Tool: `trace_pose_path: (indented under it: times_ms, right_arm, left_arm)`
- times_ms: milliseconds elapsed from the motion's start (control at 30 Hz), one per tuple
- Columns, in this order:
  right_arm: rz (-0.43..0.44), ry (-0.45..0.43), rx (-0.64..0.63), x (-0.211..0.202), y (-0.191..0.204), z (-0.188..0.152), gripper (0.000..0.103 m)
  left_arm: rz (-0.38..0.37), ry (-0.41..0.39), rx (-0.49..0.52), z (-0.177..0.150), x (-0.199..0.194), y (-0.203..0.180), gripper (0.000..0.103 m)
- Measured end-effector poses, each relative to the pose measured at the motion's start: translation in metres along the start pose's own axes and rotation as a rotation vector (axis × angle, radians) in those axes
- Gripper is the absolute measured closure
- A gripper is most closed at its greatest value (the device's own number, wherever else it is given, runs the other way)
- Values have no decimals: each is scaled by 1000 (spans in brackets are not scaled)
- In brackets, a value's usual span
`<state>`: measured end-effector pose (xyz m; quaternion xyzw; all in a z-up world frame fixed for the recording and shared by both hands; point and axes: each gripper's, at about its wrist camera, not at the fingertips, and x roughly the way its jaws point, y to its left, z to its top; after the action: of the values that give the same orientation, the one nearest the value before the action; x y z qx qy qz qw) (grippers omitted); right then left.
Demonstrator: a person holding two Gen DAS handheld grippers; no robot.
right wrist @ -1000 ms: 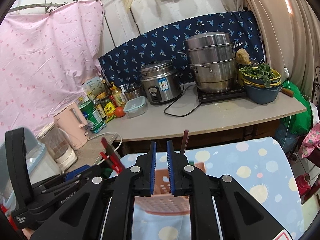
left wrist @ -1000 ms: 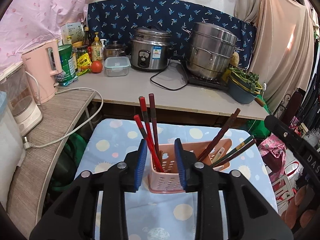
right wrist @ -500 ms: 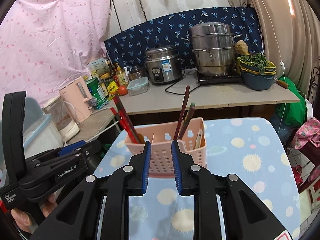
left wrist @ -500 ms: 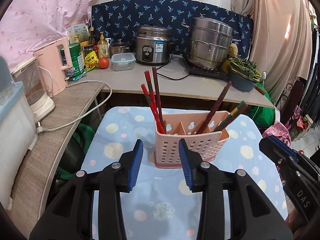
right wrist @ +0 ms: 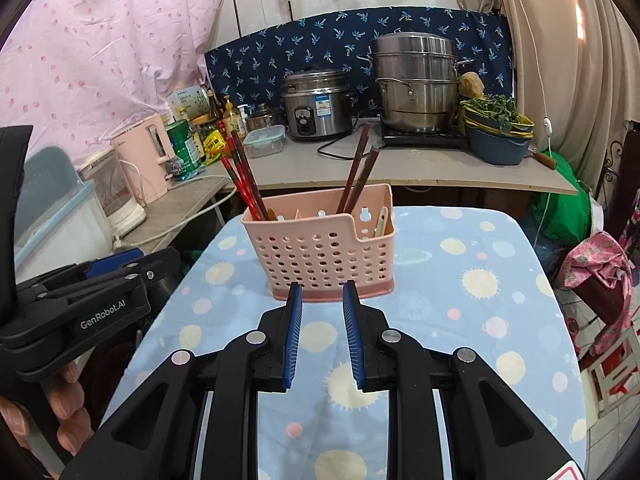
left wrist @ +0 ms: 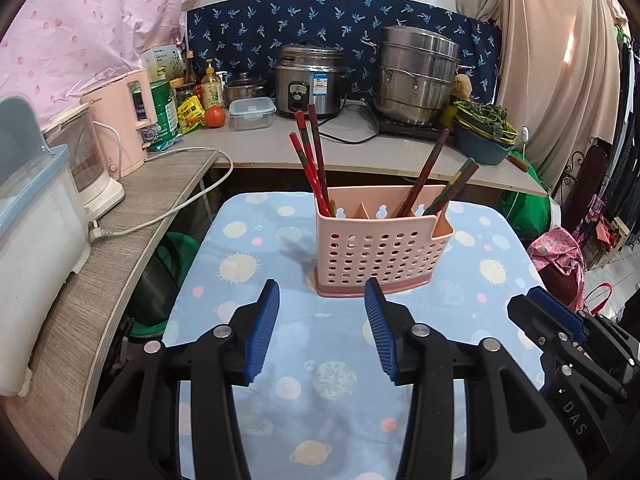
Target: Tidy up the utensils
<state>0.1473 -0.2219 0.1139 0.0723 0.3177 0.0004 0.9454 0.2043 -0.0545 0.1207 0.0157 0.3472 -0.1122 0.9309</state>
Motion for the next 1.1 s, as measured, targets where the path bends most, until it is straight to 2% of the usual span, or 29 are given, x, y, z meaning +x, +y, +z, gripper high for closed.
trace_pose_path:
  times_ms: [300, 433, 600, 767, 867, 1100]
  right_arm:
    - [-26, 40, -5, -4, -4, -19, 81]
    - [-40, 46, -12, -4, -7, -24, 76]
    - [-38, 57, -8, -1, -10, -28, 75]
    - [-41, 62, -1, 1, -10, -30, 70]
    - [-53, 56, -8, 1, -8, -31, 65]
    - [-69, 39, -18, -2, -5, -34, 39]
  left_arm:
    - [3, 35, 7, -18, 0, -3, 60]
    - [11, 41, 7, -24, 3, -7, 52]
    - [16, 52, 14, -30, 7, -13, 52]
    - [22, 64, 5, -34, 7, -13, 51]
    - [29, 65, 7, -38, 6, -14, 49]
    - [54, 61, 11, -42, 4, -15, 36]
